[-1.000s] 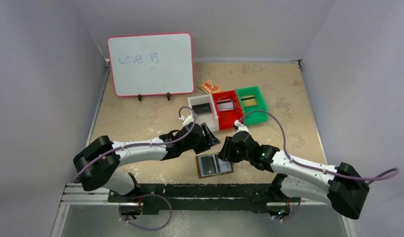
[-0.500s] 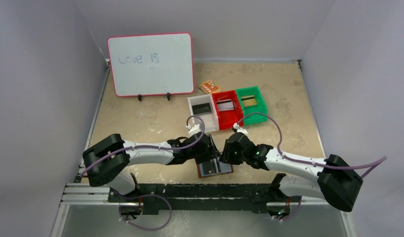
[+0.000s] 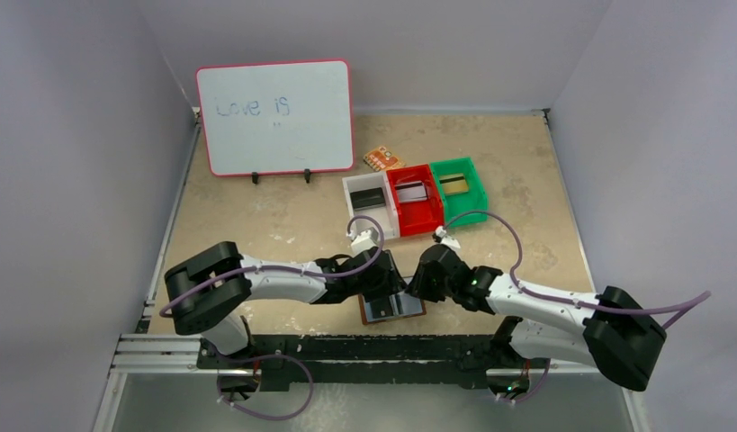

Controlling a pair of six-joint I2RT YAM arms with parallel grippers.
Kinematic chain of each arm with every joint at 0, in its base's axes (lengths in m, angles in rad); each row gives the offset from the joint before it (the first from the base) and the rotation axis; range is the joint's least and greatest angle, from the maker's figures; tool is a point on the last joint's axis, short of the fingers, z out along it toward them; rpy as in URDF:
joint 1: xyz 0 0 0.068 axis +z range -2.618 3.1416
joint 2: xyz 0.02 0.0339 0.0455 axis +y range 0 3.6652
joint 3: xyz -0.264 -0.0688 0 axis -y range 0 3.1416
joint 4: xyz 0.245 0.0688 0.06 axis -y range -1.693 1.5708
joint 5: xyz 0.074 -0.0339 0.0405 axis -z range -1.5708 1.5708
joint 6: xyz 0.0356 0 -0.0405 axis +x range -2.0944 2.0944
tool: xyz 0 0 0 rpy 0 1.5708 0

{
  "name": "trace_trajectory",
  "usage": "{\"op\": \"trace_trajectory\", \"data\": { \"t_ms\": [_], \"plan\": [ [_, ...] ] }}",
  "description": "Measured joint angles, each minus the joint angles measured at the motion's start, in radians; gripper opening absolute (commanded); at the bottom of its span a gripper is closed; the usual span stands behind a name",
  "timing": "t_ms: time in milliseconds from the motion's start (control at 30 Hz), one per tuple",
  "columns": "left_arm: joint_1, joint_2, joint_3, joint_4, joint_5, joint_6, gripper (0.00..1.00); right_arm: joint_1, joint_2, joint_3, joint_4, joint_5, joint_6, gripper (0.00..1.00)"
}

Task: Take the credit cards out of the card holder
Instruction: Remove the credit card from the card holder.

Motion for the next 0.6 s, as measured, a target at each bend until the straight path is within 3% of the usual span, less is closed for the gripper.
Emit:
{"op": "trace_trajectory", "data": {
  "t_ms": [267, 433, 600],
  "plan": [
    [-0.01, 0.03, 0.026, -0.005, -0.026, -0.002, 0.52, -0.004, -0.01, 0.0, -0.023, 0.03, 0.041, 0.28],
    [-0.017, 0.039, 0.034, -0.01, -0.038, 0.001, 0.37, -0.004, -0.016, -0.003, -0.03, 0.041, 0.052, 0.24],
    [-0.018, 0.042, 0.024, -0.018, -0.054, -0.001, 0.23, -0.005, -0.019, -0.006, -0.041, 0.051, 0.056, 0.12]
  ]
}}
